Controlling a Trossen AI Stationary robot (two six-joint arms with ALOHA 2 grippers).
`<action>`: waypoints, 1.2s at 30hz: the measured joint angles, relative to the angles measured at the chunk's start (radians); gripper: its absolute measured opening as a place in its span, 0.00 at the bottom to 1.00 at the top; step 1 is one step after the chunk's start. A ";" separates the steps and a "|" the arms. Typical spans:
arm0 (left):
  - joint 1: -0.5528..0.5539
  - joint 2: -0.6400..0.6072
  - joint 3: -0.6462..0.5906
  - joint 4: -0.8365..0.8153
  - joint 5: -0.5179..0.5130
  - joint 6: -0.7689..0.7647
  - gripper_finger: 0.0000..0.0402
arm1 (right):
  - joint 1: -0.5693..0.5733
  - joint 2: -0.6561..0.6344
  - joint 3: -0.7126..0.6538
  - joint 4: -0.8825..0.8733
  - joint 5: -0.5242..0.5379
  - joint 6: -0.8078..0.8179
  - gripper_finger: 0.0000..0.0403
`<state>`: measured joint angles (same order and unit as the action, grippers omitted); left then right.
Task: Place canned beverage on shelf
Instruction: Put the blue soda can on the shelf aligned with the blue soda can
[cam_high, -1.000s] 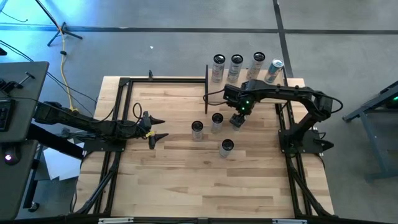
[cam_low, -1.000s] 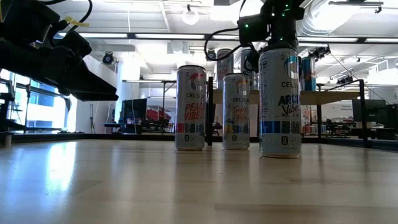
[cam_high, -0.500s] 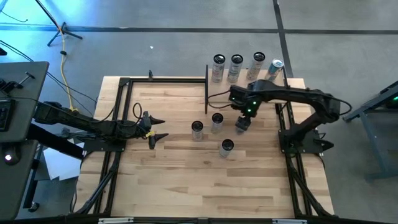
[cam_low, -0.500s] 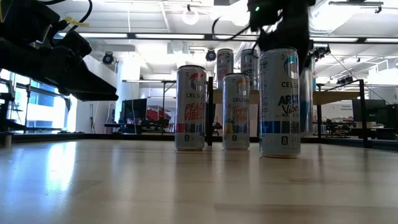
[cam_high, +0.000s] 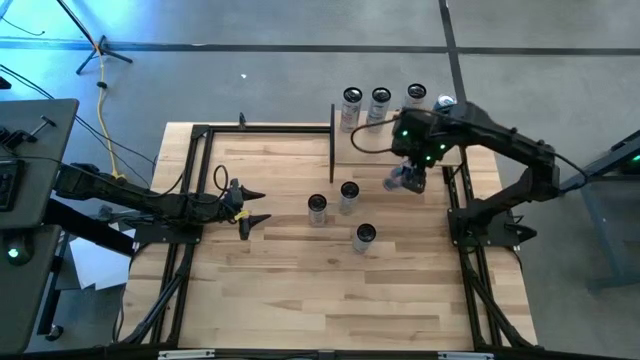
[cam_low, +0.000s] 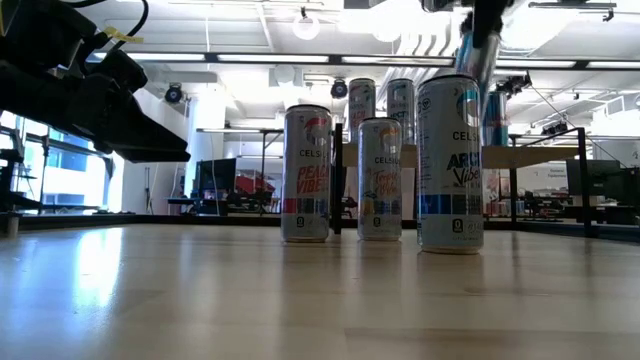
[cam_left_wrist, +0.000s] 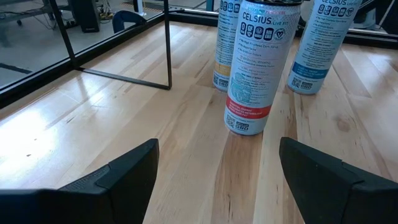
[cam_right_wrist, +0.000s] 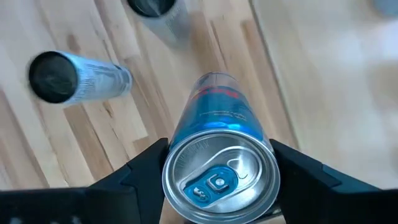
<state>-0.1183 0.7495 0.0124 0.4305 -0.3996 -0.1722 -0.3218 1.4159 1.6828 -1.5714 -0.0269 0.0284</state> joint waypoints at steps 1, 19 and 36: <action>0.000 0.000 0.000 0.000 0.000 0.000 0.76 | -0.007 0.001 0.023 -0.003 -0.002 -0.028 0.56; 0.000 0.000 0.000 0.000 0.000 0.000 0.76 | -0.246 0.004 0.063 0.000 0.101 -0.362 0.56; 0.000 0.000 0.000 0.000 0.000 0.000 0.76 | -0.271 0.005 0.019 0.000 0.096 -0.321 0.60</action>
<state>-0.1183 0.7496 0.0124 0.4305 -0.3996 -0.1723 -0.5930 1.4208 1.7017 -1.5712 0.0692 -0.2928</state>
